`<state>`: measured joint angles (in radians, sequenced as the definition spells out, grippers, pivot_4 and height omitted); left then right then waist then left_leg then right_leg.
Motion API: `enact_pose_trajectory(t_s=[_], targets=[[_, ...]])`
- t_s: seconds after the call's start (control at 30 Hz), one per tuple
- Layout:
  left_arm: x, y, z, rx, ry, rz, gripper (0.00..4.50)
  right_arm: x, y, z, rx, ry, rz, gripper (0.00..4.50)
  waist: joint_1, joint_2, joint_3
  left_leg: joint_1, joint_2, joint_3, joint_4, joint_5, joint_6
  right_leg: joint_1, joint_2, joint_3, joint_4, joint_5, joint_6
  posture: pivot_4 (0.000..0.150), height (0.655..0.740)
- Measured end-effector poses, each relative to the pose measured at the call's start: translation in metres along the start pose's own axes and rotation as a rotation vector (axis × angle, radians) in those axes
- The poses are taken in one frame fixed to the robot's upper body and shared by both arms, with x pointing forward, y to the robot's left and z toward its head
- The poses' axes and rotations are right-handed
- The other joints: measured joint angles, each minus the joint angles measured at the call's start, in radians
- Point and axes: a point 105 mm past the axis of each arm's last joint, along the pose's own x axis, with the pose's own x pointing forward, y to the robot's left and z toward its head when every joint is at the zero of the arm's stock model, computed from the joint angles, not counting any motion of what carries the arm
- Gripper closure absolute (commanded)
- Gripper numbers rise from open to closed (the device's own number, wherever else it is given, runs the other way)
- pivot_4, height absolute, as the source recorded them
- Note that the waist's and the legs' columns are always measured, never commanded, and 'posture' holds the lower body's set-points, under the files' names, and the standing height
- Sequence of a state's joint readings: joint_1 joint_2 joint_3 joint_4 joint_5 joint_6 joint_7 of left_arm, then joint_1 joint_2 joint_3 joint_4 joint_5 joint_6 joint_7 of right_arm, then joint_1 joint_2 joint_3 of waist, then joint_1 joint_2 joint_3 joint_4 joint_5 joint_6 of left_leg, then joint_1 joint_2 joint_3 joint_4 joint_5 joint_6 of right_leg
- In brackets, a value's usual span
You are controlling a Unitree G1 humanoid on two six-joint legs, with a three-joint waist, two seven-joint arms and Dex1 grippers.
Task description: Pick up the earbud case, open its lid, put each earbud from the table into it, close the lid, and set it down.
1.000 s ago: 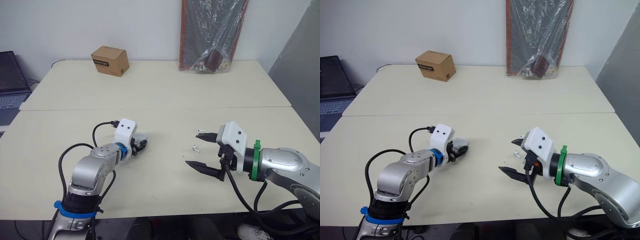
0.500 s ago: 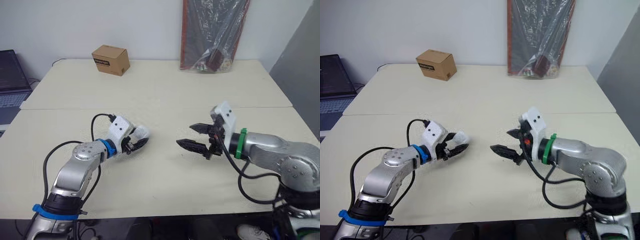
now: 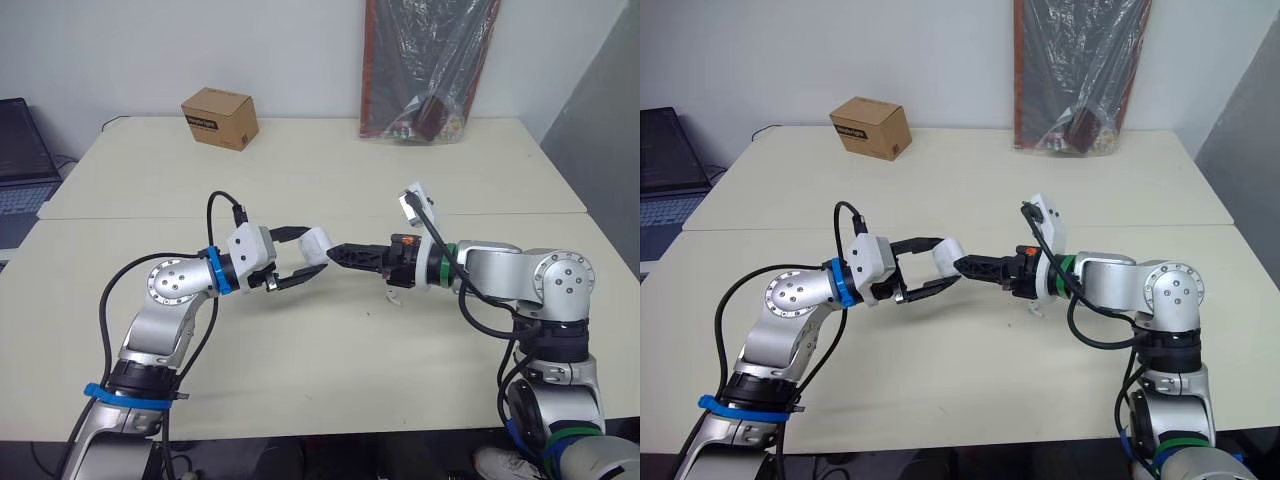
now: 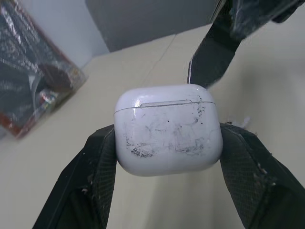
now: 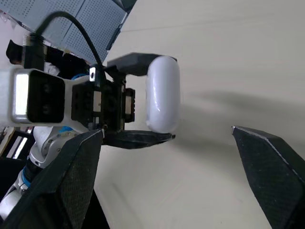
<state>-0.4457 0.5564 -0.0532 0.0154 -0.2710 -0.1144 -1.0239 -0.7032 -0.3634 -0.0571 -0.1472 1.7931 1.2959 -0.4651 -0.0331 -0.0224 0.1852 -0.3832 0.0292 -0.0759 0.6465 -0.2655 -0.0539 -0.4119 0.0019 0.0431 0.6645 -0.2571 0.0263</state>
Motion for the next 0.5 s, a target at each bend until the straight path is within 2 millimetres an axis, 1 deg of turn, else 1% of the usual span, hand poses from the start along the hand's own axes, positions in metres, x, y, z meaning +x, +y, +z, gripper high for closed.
enact_pose_trajectory(t_s=[0.27, 0.5], targets=[[0.009, -0.005, 0.009, 0.042, -0.045, -0.056, 1.72, 0.007, 0.015, 0.001, 0.04, 0.02, 0.036, 0.0, 0.0, 0.0, 0.0, 0.0, 0.0, 0.0, 0.0, 0.0, 0.0, 0.0, 0.001, 0.0, 0.0, 0.0, 0.0, 0.15, 0.74], [0.011, -0.005, 0.013, 0.053, -0.061, -0.063, 1.72, 0.01, 0.015, -0.002, 0.045, 0.034, 0.032, 0.0, 0.001, 0.0, 0.0, 0.0, 0.0, 0.0, 0.0, 0.0, 0.0, 0.0, 0.001, 0.0, 0.0, 0.0, 0.0, 0.15, 0.74]])
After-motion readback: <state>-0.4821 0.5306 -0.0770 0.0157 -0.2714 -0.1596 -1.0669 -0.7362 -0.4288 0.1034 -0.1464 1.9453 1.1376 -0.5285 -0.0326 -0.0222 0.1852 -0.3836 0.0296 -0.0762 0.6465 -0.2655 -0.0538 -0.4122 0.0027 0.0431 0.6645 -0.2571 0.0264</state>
